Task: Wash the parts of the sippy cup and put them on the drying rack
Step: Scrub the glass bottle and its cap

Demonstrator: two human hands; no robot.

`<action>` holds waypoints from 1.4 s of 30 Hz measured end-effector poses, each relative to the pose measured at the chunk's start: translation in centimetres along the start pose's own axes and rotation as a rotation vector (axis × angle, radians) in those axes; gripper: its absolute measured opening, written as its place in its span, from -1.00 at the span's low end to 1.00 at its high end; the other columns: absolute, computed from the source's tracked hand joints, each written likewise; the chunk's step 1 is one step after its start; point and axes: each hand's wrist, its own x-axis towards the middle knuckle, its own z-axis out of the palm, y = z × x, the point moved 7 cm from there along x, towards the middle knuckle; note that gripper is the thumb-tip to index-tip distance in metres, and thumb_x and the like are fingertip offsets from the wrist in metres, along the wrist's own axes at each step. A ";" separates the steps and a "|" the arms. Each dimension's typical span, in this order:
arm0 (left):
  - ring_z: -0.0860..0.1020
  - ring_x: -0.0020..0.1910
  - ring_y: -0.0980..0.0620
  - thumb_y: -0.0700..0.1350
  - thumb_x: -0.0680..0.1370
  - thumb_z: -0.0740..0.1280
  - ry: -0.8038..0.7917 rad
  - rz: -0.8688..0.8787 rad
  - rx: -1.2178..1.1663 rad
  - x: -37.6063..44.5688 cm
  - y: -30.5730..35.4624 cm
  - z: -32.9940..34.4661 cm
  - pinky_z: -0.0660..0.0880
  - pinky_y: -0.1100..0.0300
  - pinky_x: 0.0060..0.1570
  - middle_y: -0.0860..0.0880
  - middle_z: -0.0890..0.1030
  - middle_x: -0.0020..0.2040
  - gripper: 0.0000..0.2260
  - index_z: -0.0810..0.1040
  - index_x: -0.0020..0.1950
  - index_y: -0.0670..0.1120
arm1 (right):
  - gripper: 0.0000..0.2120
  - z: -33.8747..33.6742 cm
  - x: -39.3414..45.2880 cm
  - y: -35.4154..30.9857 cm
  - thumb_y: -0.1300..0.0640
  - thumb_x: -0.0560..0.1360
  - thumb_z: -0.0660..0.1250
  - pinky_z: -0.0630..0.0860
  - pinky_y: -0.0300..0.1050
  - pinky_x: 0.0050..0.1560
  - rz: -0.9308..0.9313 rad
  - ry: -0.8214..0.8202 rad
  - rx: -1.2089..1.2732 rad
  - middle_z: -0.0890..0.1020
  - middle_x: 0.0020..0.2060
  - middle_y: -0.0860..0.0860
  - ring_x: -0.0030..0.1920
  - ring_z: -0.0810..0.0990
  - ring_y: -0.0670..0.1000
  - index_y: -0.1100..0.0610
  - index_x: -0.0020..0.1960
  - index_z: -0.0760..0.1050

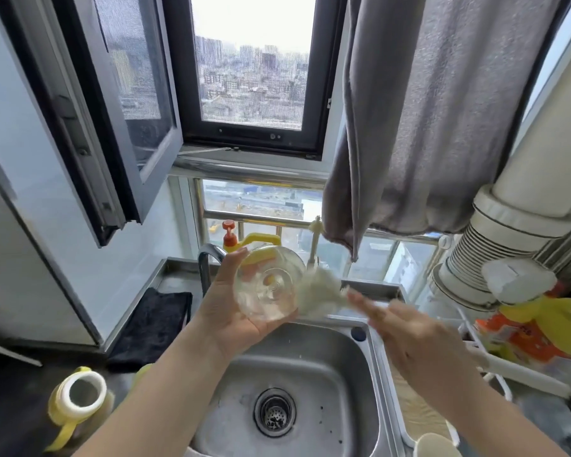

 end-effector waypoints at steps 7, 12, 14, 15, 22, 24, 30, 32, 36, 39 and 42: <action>0.58 -0.01 -0.23 0.06 0.42 0.41 0.031 -0.012 0.086 -0.6 -0.9 -0.2 0.56 -0.21 0.02 -0.23 0.57 0.06 -0.59 0.58 0.13 -0.20 | -0.43 2.3 1.1 -3.9 0.20 0.48 0.12 0.41 -0.22 -0.56 -0.129 0.034 0.087 0.46 -0.38 -0.10 -0.51 0.38 -0.09 -0.18 0.44 0.23; 0.59 0.08 -0.18 0.02 0.58 0.21 0.124 0.113 0.327 -2.2 2.3 -3.1 0.57 -0.06 0.06 -0.20 0.57 0.15 -0.67 0.52 0.20 -0.17 | -0.57 4.5 -2.0 0.3 0.03 0.58 0.25 0.47 -0.29 -0.23 0.200 -0.091 0.477 0.61 -0.19 -0.09 -0.30 0.53 -0.09 -0.37 0.35 0.32; 0.58 0.15 -0.20 -0.03 0.52 0.31 0.168 0.139 0.573 -3.4 2.8 -4.2 0.53 -0.06 0.16 -0.25 0.58 0.20 -0.65 0.51 0.24 -0.17 | -0.68 6.4 -2.5 0.9 -0.03 0.51 0.32 0.38 -0.31 -0.28 0.530 -0.164 1.019 0.52 -0.30 -0.03 -0.36 0.44 -0.07 -0.29 0.24 0.49; 0.58 0.16 -0.20 -0.08 0.47 0.35 0.175 0.179 0.715 -4.1 3.1 -4.5 0.51 -0.07 0.19 -0.25 0.58 0.20 -0.64 0.51 0.25 -0.16 | -0.71 7.5 -2.6 0.8 0.05 0.53 0.31 0.32 -0.33 -0.41 0.681 -0.192 1.175 0.44 -0.38 -0.01 -0.45 0.35 -0.08 -0.20 0.21 0.54; 0.55 0.15 0.18 -0.10 0.15 0.61 0.398 0.362 1.214 -6.9 2.7 -8.9 0.52 0.17 0.11 0.22 0.58 0.10 -0.30 0.42 0.18 0.25 | -0.73 14.4 -3.6 -1.1 0.20 0.64 0.10 0.14 -0.37 -0.65 1.148 -0.420 1.483 0.34 -0.51 0.00 -0.63 0.19 -0.12 0.02 0.28 0.41; 0.47 0.20 0.27 0.02 0.12 0.60 0.468 0.325 1.301 -7.8 1.8 -11.7 0.44 0.13 0.24 0.30 0.53 0.13 -0.29 0.39 0.18 0.30 | -0.73 16.2 -4.4 -1.7 0.21 0.66 0.05 0.13 -0.39 -0.67 1.224 -0.475 1.493 0.32 -0.53 0.00 -0.65 0.18 -0.13 0.06 0.28 0.40; 0.47 0.22 0.24 -0.08 0.13 0.60 0.701 0.399 1.234 -13.7 0.6 -18.2 0.37 0.34 0.18 0.18 0.52 0.18 -0.28 0.37 0.20 0.21 | -0.75 20.1 -7.9 -4.7 0.22 0.65 0.07 0.12 -0.44 -0.59 1.266 -0.788 1.360 0.33 -0.54 0.04 -0.63 0.19 -0.10 0.14 0.19 0.49; 0.47 0.19 0.20 -0.01 0.07 0.56 0.827 0.448 1.206 -15.9 0.9 -19.6 0.38 0.32 0.16 0.13 0.52 0.18 -0.28 0.36 0.16 0.22 | -0.75 21.4 -8.0 -6.6 0.20 0.65 0.08 0.11 -0.44 -0.58 1.240 -0.882 1.354 0.34 -0.53 0.05 -0.62 0.20 -0.09 0.14 0.16 0.51; 0.47 0.14 0.18 0.09 0.00 0.51 0.987 0.497 1.202 -19.1 2.0 -21.8 0.41 0.28 0.10 0.11 0.48 0.16 -0.24 0.36 0.18 0.16 | -0.74 23.4 -6.2 -9.9 0.18 0.65 0.07 0.10 -0.41 -0.58 1.157 -0.960 1.360 0.36 -0.49 0.04 -0.60 0.19 -0.09 0.12 0.17 0.52; 0.47 0.15 0.30 0.00 0.05 0.58 1.023 0.510 1.167 -21.3 2.6 -23.6 0.37 0.43 0.08 0.14 0.48 0.19 -0.20 0.36 0.24 0.09 | -0.73 24.6 -4.9 -11.9 0.17 0.64 0.07 0.06 -0.37 -0.56 1.083 -1.010 1.326 0.37 -0.47 0.02 -0.53 0.15 -0.08 0.10 0.17 0.53; 0.48 0.04 0.46 -0.23 0.12 0.61 1.073 0.552 1.134 -22.5 3.1 -25.0 0.35 0.60 -0.06 0.20 0.50 0.12 -0.26 0.35 0.15 0.18 | -0.72 25.7 -4.6 -13.0 0.18 0.64 0.08 0.06 -0.36 -0.55 1.074 -1.029 1.294 0.38 -0.48 0.02 -0.52 0.16 -0.07 0.10 0.16 0.54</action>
